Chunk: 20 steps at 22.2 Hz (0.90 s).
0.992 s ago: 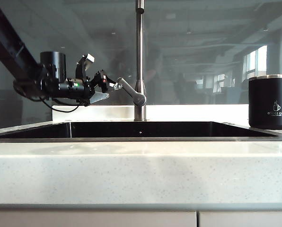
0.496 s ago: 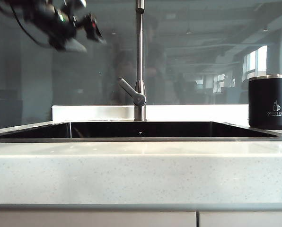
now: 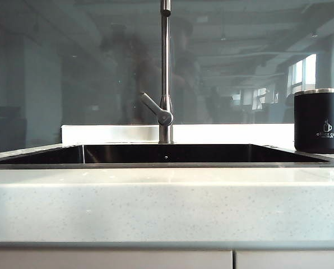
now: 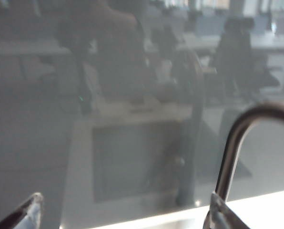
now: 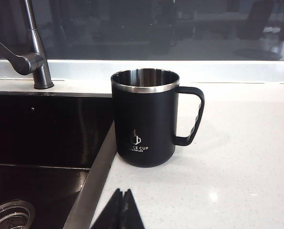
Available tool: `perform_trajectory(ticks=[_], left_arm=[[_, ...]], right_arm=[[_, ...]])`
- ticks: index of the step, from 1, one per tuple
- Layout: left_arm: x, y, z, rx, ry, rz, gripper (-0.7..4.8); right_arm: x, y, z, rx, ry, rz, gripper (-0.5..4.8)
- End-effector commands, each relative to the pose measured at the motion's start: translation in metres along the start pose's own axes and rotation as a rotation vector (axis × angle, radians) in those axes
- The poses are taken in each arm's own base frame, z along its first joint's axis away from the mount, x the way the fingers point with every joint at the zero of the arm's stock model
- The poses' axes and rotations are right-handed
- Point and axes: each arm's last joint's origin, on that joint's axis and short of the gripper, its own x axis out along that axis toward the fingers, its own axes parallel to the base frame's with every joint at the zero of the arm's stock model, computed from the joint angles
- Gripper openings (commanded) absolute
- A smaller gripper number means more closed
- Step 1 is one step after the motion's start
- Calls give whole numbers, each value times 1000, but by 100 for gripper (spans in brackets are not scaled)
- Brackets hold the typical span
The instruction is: Pick up the mug next to the sink, go to the faucet to get some water, pour the water into the sink, and finally put the mug back to its place.
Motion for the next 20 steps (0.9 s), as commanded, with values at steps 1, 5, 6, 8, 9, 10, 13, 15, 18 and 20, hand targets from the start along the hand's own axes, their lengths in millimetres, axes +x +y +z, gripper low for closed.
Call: perform_trajectory(ticks=[1, 5, 6, 8, 9, 10, 13, 15, 18, 20], left_arm=[[-46, -4, 42, -10, -153, 10, 479], [-106, -10, 77, -59, -264, 3, 127], [-121, -12, 82, -59, -261, 7, 3], [-143, -14, 89, -56, -276, 15, -6], [-162, -16, 92, -49, -262, 26, -6], [-171, -16, 93, -34, -248, 43, -6], [-197, -18, 88, 7, -160, 71, -6], [-212, -19, 81, 3, -90, 86, -6], [-229, -19, 59, -2, -11, 161, -6], [-232, -18, 42, -3, 16, 193, -6]], right_arm=[[0, 0, 1, 0, -16, -3, -8], [0, 0, 1, 0, -16, -3, -8], [0, 0, 1, 0, -16, -3, -8], [0, 0, 1, 0, -16, -3, -8], [0, 0, 1, 0, -16, -3, -8], [0, 0, 1, 0, -16, -3, -8], [0, 0, 1, 0, -16, -3, -8], [0, 0, 1, 0, -16, -3, -8], [0, 0, 1, 0, -16, -3, -8], [0, 0, 1, 0, -16, -3, -8]])
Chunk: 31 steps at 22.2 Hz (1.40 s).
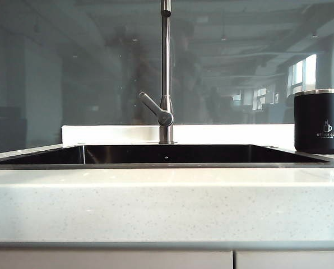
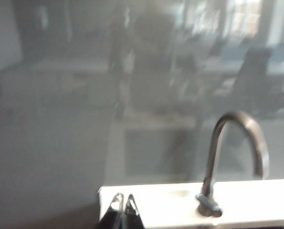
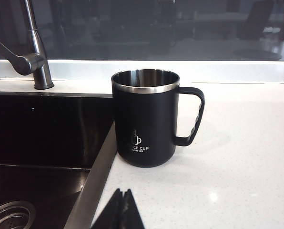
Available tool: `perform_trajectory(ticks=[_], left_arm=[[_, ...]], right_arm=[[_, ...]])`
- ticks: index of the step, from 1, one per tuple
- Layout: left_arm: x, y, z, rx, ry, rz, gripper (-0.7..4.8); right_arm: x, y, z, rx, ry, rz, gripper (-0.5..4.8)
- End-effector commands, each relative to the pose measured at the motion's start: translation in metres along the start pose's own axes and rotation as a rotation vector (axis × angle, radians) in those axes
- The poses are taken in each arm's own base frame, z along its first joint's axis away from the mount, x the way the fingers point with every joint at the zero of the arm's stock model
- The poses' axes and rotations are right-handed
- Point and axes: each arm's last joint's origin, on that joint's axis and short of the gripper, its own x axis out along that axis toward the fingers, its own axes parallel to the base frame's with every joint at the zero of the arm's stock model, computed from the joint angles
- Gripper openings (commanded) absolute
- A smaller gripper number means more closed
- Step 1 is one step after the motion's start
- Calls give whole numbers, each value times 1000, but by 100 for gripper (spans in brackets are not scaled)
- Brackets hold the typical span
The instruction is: Pick up the mug next to the sink, go to the faucet to get some water, pour the water into the sink, and finally put the mug back to its place.
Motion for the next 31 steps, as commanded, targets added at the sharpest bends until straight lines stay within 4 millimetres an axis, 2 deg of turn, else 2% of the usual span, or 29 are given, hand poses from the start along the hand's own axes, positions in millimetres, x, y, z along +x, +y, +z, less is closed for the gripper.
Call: perform_trajectory(ticks=[1, 3, 4, 8, 11, 17, 20, 23, 27, 31], left_arm=[[-2, 3, -29, 10, 49, 69, -6], [-3, 6, -50, 6, 45, 90, -6], [-1, 9, -70, 7, 34, 113, -6], [4, 16, -117, -3, 13, 161, -6], [6, 21, -169, -24, 26, 189, -6], [-9, 28, -245, -16, 120, 225, -6], [-21, 27, -273, 22, 133, 207, -6], [-37, 25, -306, 77, 49, 203, -6], [-43, 26, -339, 83, -27, 213, -6], [-44, 25, -364, 83, -25, 164, -6]], right_arm=[[0, 0, 1, 0, -16, -3, -8], [0, 0, 1, 0, -16, -3, -8], [0, 0, 1, 0, -16, -3, -8], [0, 0, 1, 0, -16, -3, -8], [0, 0, 1, 0, -16, -3, -8], [0, 0, 1, 0, -16, -3, -8], [0, 0, 1, 0, -16, -3, -8], [0, 0, 1, 0, -16, -3, -8], [0, 0, 1, 0, -16, -3, -8], [0, 0, 1, 0, -16, -3, -8]])
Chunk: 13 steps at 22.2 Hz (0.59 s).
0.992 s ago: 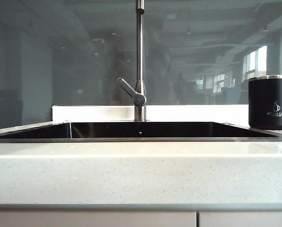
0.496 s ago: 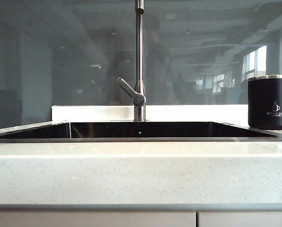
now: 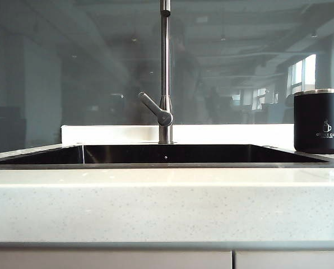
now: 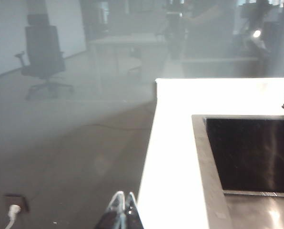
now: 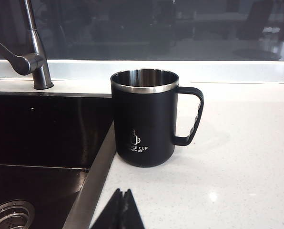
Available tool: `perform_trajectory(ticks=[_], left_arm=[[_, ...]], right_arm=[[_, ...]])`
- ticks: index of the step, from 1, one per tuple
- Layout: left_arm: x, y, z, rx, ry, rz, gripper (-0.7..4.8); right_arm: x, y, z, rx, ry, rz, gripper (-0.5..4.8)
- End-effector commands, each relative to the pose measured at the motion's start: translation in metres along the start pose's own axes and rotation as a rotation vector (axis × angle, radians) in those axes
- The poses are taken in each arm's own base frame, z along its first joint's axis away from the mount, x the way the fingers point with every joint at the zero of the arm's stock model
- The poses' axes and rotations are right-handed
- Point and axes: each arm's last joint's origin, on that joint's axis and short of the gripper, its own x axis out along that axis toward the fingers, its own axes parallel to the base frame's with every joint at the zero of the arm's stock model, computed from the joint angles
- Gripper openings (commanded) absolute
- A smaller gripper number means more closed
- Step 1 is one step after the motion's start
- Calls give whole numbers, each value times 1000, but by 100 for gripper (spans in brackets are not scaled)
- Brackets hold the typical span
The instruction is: Pick up the mug next to the sink, go to the faucet to get some water, pour the water into the sink, and finally put the mug back to its place.
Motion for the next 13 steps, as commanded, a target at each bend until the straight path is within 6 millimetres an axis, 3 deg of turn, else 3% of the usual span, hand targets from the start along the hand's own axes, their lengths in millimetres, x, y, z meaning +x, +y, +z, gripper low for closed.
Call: perform_trajectory(ticks=[1, 13], left_arm=[[-1, -2, -10, -2, -2, -42, -6], [-2, -3, -18, -1, 79, -59, -6]], right_arm=[[0, 0, 1, 0, -16, -3, -8], [0, 0, 1, 0, -16, -3, -8]])
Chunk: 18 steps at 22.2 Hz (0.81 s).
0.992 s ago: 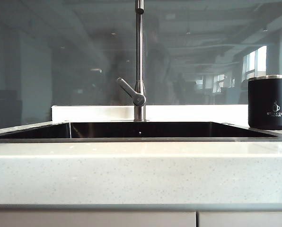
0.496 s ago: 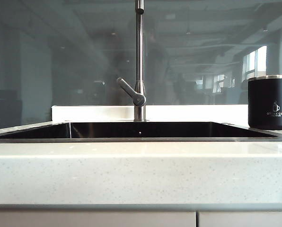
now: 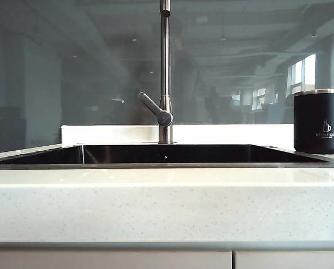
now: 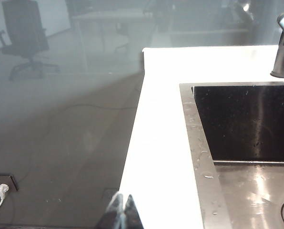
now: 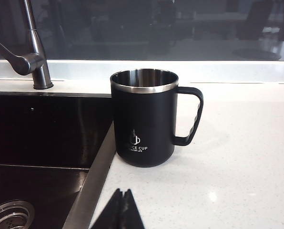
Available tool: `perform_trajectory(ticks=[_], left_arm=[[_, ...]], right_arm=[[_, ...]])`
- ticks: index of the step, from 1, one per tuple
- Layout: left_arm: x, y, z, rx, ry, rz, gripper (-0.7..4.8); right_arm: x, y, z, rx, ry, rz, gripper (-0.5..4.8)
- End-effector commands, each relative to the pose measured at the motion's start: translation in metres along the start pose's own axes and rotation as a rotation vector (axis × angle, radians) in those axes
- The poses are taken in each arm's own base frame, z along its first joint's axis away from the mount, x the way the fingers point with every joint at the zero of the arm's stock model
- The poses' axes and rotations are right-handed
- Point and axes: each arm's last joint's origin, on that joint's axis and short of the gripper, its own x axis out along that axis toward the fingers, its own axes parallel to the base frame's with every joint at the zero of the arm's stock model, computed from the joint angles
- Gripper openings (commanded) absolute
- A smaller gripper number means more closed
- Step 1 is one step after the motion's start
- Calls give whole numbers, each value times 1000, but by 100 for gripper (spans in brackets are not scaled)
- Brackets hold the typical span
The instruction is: Pick up the mug next to the sink, go to the faucet to get some water, pour the water into the sink, and finally put the mug back to its place.
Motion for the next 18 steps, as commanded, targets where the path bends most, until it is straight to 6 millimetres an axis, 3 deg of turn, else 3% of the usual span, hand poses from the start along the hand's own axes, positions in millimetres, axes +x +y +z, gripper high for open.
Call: perform_trajectory(ticks=[1, 18], left_arm=[[0, -2, 2, 0, -10, -20, -6], [0, -4, 2, -46, -13, -70, -6]], right_arm=[[0, 0, 1, 0, -16, -3, -8], [0, 0, 1, 0, -16, -3, -8]])
